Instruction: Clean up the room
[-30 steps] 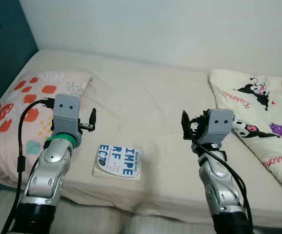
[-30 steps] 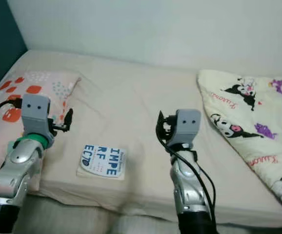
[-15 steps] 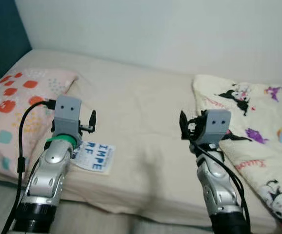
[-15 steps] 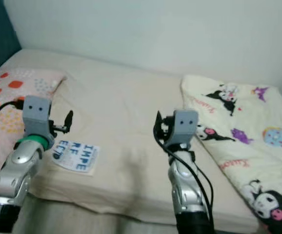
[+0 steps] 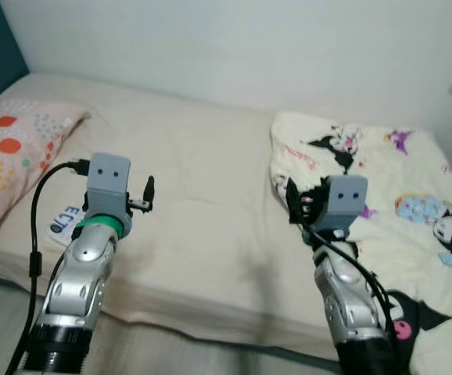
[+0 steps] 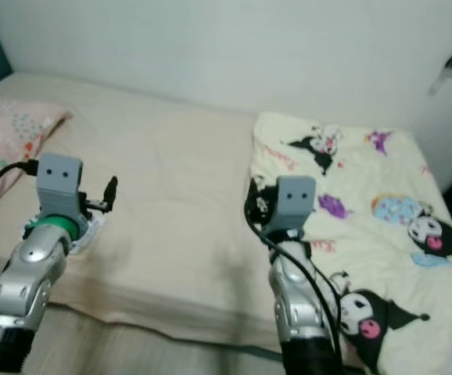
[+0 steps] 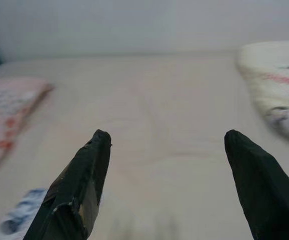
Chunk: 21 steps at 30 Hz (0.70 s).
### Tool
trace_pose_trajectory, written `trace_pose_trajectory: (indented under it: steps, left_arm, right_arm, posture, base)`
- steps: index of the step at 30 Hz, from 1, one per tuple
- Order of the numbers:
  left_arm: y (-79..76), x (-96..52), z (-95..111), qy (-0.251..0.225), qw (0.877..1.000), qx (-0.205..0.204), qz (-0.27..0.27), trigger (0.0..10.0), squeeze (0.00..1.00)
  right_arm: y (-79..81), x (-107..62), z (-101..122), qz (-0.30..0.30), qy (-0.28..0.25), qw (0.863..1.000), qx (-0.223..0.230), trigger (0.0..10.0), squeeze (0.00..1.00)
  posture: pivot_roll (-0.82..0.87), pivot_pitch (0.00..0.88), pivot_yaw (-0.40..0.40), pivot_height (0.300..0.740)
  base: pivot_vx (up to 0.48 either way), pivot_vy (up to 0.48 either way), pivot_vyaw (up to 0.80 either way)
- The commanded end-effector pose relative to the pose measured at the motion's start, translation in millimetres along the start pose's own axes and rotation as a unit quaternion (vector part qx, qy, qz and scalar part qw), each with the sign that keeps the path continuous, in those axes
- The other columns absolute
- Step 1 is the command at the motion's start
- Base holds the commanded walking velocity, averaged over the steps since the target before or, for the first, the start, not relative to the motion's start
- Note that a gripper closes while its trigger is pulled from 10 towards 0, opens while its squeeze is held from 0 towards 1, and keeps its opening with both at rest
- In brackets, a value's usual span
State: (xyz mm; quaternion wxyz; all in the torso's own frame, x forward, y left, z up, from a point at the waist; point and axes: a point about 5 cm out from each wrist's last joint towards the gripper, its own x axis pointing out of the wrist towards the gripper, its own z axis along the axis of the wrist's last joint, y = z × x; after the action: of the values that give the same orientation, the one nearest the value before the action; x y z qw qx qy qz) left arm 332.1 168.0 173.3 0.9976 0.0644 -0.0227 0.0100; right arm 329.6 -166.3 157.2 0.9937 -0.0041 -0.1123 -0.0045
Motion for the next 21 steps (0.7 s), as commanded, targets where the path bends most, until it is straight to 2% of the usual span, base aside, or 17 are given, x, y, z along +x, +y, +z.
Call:
trace_pose_trajectory:
  steps: [1, 9, 13, 21]
  left_arm:
    - [4.5, -0.2, -4.2, 0.010, 1.000, 0.005, 0.005, 10.0, 0.00]
    - [5.1, 0.2, -4.2, 0.011, 1.000, 0.002, 0.006, 10.0, 0.00]
    - [4.5, -0.1, -3.2, 0.008, 1.000, -0.016, 0.004, 10.0, 0.00]
    - [5.6, 0.8, -3.2, 0.008, 1.000, -0.018, 0.009, 10.0, 0.00]
  right_arm:
    - [0.9, 0.0, 0.4, -0.001, -0.001, 1.000, 0.003, 10.0, 0.00]
    - [0.8, -0.1, 0.0, -0.001, -0.001, 1.000, 0.003, 10.0, 0.00]
    - [0.9, 0.0, -0.2, -0.001, -0.001, 1.000, 0.003, 10.0, 0.00]
    - [0.6, -0.2, -0.5, -0.002, -0.001, 1.000, 0.003, 10.0, 0.00]
  posture:
    - [-0.01, 0.083, 0.008, 0.740]
    - [-0.01, 0.082, 0.008, 0.740]
    - [-0.01, 0.081, 0.009, 0.740]
    - [-0.02, 0.080, 0.010, 0.740]
  base:
    - [0.000, 0.000, 0.00]
    - [0.000, 0.000, 0.00]
    - [0.000, 0.000, 0.00]
    - [0.000, 0.465, 0.00]
